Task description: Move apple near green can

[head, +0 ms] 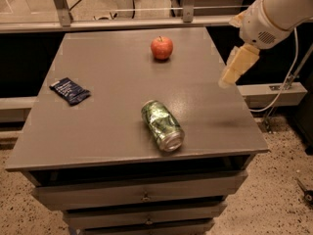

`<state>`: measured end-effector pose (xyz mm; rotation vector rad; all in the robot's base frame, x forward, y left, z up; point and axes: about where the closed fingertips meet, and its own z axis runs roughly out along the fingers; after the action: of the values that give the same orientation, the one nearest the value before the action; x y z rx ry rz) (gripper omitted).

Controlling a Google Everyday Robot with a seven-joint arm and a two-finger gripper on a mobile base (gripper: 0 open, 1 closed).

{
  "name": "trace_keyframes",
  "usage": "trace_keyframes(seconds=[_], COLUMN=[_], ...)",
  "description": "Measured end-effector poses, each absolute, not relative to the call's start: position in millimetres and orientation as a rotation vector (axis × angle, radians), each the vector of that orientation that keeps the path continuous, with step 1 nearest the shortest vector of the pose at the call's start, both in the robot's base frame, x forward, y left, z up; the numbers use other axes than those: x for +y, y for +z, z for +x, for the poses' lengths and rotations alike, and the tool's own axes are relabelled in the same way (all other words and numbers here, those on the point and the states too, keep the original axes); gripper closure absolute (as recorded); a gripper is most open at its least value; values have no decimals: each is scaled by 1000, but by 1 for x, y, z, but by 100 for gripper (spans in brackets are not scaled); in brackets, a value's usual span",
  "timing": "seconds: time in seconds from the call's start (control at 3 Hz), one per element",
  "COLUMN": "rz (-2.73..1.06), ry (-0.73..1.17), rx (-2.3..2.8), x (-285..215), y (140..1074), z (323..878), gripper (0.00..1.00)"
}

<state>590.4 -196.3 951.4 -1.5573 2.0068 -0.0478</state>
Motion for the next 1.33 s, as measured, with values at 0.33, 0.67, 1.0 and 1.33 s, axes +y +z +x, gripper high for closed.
trace_keyframes(seconds=[0.33, 0.67, 1.0, 1.33], rz=[-1453, -1358, -1254, -1137], ry=[10, 100, 158, 223], rx=[1942, 1906, 1894, 1891], x=[-176, -147, -122, -102], y=[940, 929, 920, 905], z=[656, 708, 738, 766], gripper=[0, 0, 0, 0])
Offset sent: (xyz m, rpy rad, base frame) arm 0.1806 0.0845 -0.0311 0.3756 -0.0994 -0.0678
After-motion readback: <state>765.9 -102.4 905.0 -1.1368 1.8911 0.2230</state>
